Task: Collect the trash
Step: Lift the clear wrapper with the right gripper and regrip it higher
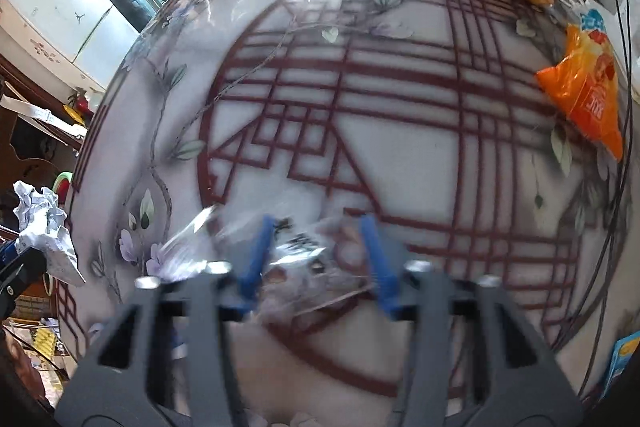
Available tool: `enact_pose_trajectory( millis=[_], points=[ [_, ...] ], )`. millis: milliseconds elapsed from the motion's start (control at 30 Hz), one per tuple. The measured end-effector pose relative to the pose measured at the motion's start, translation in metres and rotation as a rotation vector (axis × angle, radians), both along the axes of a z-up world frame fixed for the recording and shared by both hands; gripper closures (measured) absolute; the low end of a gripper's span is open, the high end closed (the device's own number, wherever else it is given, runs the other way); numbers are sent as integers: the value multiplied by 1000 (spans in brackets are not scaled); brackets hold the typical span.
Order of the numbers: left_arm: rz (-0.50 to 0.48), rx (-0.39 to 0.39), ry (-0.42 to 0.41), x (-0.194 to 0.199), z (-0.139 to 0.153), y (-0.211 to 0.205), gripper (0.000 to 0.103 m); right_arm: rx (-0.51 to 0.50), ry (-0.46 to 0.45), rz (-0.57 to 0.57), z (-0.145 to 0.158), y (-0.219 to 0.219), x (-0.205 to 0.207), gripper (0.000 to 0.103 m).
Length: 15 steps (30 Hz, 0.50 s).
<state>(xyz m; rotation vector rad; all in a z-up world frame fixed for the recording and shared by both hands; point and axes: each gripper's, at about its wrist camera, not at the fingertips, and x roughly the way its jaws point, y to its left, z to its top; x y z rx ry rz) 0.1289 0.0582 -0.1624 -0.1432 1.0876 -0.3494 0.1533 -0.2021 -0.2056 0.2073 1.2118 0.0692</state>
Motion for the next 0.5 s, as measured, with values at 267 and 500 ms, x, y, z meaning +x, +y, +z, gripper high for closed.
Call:
enact_pose_trajectory(
  millis=[267, 500],
  points=[
    [-8, -9, -2, -6, 2, 21, 50, 64, -35, 6, 13, 16, -14, 102],
    [-11, -23, -16, -14, 8, 44, 50, 111, -90, -89, 36, 10, -38, 39]
  ],
)
